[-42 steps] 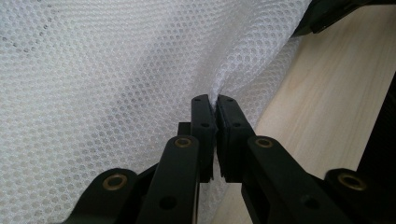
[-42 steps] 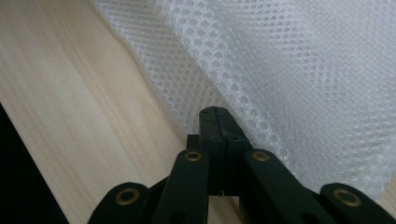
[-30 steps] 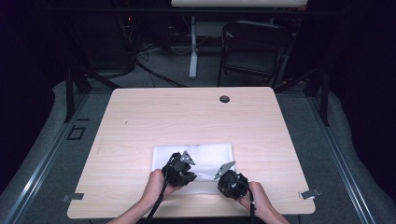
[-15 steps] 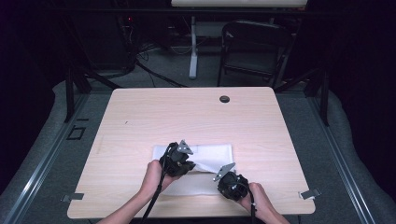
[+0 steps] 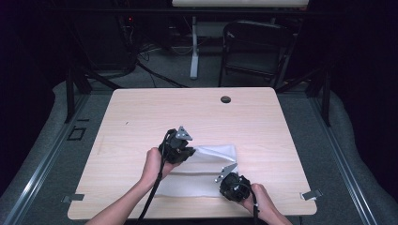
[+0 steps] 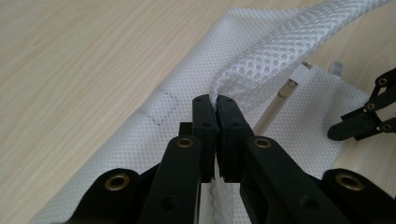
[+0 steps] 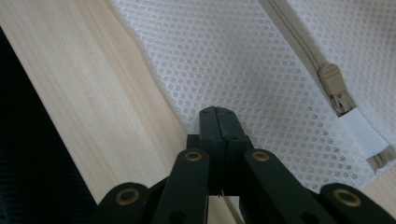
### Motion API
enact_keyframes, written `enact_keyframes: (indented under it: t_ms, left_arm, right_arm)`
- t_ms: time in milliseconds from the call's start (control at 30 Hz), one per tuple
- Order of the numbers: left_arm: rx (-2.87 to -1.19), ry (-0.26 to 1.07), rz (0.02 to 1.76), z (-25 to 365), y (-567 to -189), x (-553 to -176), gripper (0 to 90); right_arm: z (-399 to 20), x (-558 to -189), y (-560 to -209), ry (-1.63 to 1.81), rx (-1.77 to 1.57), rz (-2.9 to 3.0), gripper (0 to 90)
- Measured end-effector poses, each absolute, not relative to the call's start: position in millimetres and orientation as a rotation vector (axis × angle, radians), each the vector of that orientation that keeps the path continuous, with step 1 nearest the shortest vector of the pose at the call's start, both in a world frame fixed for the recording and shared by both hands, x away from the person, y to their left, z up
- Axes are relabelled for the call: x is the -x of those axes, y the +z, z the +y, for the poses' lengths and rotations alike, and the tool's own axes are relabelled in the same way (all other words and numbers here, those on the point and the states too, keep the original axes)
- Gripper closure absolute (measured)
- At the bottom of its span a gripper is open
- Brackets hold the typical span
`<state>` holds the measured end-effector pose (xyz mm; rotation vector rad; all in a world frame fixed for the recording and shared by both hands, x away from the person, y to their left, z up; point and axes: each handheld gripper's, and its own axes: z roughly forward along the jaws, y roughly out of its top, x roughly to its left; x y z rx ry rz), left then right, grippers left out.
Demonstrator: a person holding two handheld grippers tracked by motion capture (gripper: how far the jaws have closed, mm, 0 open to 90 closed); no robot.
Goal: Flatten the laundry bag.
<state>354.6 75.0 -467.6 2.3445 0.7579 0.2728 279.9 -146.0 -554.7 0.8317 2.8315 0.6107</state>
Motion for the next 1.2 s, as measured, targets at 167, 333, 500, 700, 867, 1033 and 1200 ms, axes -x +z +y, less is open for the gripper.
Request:
enact_keyframes:
  t_ms: [167, 333, 500, 700, 867, 1033, 1200]
  left_arm:
    - [-2.333, 0.307, 0.752, 73, -456, -362, 87.7]
    - [-2.323, 0.348, 0.758, 71, -449, -374, 87.7]
    - [-2.315, 0.363, 0.76, 68, -446, -381, 87.8]
    - [-2.321, 0.381, 0.757, 65, -442, -385, 87.8]
    - [-2.323, 0.392, 0.754, 62, -441, -388, 87.8]
    - [-2.316, 0.404, 0.761, 61, -441, -391, 87.9]
    - [-2.308, 0.418, 0.769, 61, -437, -396, 88.0]
  right_arm:
    - [-147, -280, -555, 0.62, -0.841, 2.843, 90.0]
    - [-148, -280, -554, 0.605, -0.841, 2.851, 90.0]
    - [-148, -281, -554, 0.609, -0.857, 2.856, 90.0]
    - [-131, -278, -550, 0.685, -0.814, 2.796, 90.0]
    - [-127, -277, -551, 0.68, -0.812, 2.772, 90.0]
    - [-131, -280, -556, 0.651, -0.838, 2.804, 90.0]
    - [-132, -280, -556, 0.648, -0.83, 2.839, 90.0]
